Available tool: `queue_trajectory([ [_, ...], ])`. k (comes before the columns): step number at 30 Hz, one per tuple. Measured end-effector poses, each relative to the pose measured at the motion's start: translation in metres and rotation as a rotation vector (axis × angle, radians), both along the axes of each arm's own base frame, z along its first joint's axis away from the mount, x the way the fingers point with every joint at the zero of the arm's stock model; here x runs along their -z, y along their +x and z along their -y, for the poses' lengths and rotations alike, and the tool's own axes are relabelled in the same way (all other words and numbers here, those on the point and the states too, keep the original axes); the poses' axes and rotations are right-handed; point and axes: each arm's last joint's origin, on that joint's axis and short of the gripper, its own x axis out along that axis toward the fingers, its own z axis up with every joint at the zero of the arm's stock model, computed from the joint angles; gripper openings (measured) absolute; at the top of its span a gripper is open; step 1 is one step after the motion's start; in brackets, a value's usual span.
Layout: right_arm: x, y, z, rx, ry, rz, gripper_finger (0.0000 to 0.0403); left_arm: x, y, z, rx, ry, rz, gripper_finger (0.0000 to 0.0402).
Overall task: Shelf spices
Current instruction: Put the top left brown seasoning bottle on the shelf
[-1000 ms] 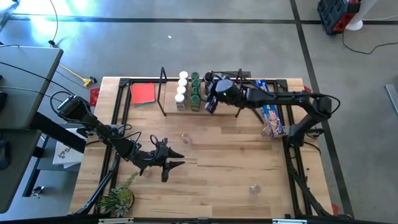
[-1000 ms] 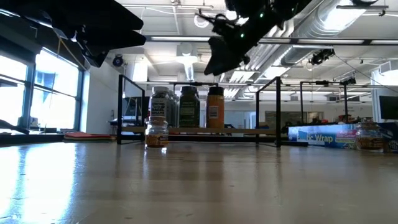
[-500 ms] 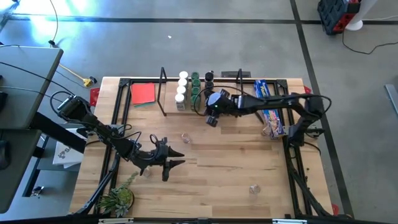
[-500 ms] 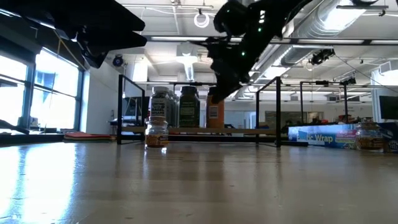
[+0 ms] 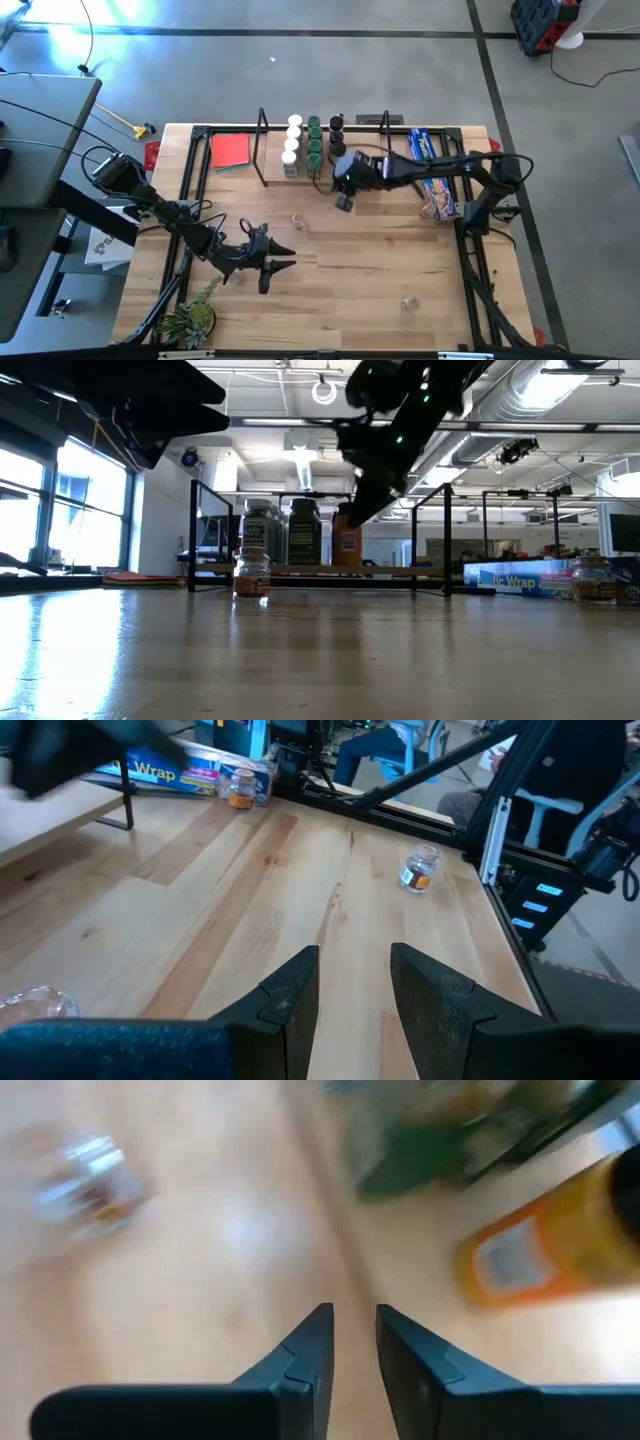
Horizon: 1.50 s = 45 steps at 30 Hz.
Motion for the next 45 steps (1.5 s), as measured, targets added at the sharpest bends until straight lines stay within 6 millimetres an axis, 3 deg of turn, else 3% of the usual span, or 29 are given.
queue_trajectory([
  [6,-0.037,-0.035,-0.062,-0.065,0.042,-0.064,0.0071,0.007,-0.002,-0.002,-0.024,0.047,-0.063,0.0121],
  [12,-0.069,-0.074,-0.126,-0.108,0.072,0.008,0.0071,0.011,-0.002,-0.009,-0.114,0.066,-0.091,0.0121],
  [18,-0.071,-0.095,-0.170,-0.179,0.120,0.005,0.0071,0.011,0.002,-0.017,-0.151,0.069,-0.093,0.0121],
  [22,-0.059,-0.084,-0.184,-0.156,0.068,0.041,0.0071,0.017,-0.001,-0.019,-0.136,0.057,-0.163,0.0121],
  [28,-0.025,-0.029,-0.187,-0.306,0.042,0.124,0.0071,0.024,-0.025,-0.027,-0.203,-0.128,-0.370,0.0121],
  [33,0.013,0.024,-0.161,-0.410,-0.059,0.213,0.0089,0.032,-0.045,-0.032,-0.297,-0.230,-0.542,0.0121],
  [36,0.025,0.048,-0.130,-0.400,-0.043,0.317,0.0123,0.034,-0.048,-0.030,-0.313,-0.277,-0.564,0.0121],
  [40,0.037,0.064,-0.095,-0.395,0.023,0.382,0.0190,0.035,-0.048,-0.024,-0.309,-0.288,-0.546,0.0121],
  [45,0.054,0.076,-0.072,-0.358,0.018,0.447,0.0265,0.037,-0.047,-0.024,-0.345,-0.254,-0.502,0.0121],
])
